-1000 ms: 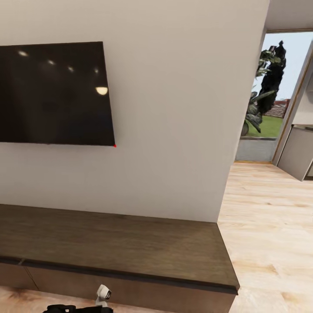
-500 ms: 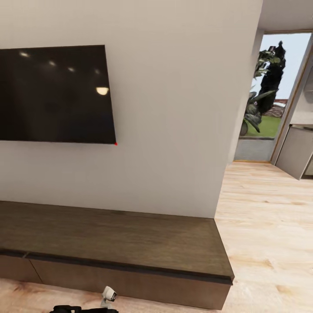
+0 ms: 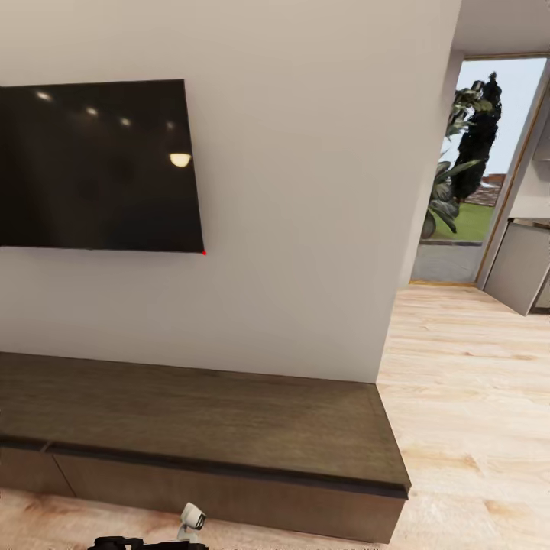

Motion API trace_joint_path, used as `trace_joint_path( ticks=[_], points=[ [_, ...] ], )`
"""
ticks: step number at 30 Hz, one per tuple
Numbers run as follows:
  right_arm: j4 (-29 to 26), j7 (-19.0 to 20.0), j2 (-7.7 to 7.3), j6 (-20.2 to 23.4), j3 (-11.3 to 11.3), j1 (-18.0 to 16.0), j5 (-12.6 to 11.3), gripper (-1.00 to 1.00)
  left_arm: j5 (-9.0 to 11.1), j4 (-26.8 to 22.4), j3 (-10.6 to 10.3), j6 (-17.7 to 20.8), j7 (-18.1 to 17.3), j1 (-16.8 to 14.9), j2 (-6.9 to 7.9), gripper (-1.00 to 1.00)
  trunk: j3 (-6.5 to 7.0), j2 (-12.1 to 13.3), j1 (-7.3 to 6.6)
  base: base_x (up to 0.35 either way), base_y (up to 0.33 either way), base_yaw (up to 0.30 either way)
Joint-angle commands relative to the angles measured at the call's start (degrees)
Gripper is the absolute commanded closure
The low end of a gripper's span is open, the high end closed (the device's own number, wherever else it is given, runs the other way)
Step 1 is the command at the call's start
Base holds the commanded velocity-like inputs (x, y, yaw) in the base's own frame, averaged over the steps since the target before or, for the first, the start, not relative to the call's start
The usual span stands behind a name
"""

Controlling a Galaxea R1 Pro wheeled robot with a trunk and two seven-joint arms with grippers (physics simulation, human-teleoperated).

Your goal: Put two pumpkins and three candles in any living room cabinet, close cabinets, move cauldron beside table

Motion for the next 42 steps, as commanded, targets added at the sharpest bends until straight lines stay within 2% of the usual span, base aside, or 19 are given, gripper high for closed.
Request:
trace_joint_path(
  ticks=[1, 9, 16, 20, 22, 26, 29, 32, 35, 42],
  points=[
    [0.08, 0.25, 0.04, 0.05, -0.02, -0.03, -0.39, -1.0, 0.03, -0.02, -0.01, 0.61, -0.18, -0.02, 0.01, -1.0, -0.06, -0.03, -0.02, -0.16, -0.061, 0.0],
    [0.55, 0.21, 0.14, -1.02, -0.09, -0.03, -0.48, -1.0, 0.03, -0.04, -0.01, 0.61, -0.23, -0.02, 0.01, -1.0, -0.06, -0.03, -0.02, -0.126, -0.054, 0.0],
    [0.74, 0.99, -0.05, -0.94, -0.22, -0.03, -1.0, -1.0, 0.14, 0.22, -0.09, 0.61, -0.18, -0.02, 0.01, -1.0, -0.06, -0.03, -0.02, -0.008, 0.222, 0.0],
    [0.82, 1.31, -0.13, -0.91, -0.16, -0.05, -3.07, -1.0, 0.06, 0.65, -0.08, 0.61, -0.19, -0.02, 0.01, -1.0, -0.06, -0.03, -0.02, 0.0, 0.083, 0.0],
    [1.04, 2.62, -0.15, -0.7, -0.17, -0.04, -4.05, -1.0, 0.04, 0.71, -0.05, 0.61, -0.22, -0.02, 0.01, -1.0, -0.06, -0.03, -0.02, 0.0, 0.019, 0.0],
    [1.39, 6.39, -0.22, -0.26, -0.32, -0.03, -4.48, -1.0, 0.03, 0.74, -0.02, 0.61, -0.21, -0.02, 0.01, -1.0, -0.06, -0.03, -0.02, 0.0, 0.006, 0.0],
    [1.48, 8.72, -0.96, 0.89, -2.79, -0.04, -5.08, -1.0, 0.02, 0.74, -0.03, 0.61, -0.19, -0.02, -0.04, -1.0, -0.06, -0.03, -0.02, 0.0, 0.001, 0.0],
    [1.11, 10.26, -2.09, 6.37, -6.16, -0.03, -6.93, -1.0, 0.03, 0.75, -0.14, 0.61, -0.18, -0.02, -0.04, -1.0, -0.06, -0.03, -0.02, 0.005, 0.053, 0.0],
    [1.0, 11.02, -3.77, 10.61, -7.67, -0.03, -8.83, -1.0, 0.03, 0.75, -0.17, 0.61, -0.21, -0.02, -0.06, -1.0, -0.06, -0.03, -0.02, 0.022, 0.063, 0.0],
    [1.22, 10.93, -4.4, 7.2, -8.12, -0.03, -9.63, -1.0, 0.03, 0.75, -0.26, 0.52, -0.26, -0.02, -0.08, -1.0, -0.06, -0.03, -0.02, 0.004, 0.01, 0.0]
  ],
)
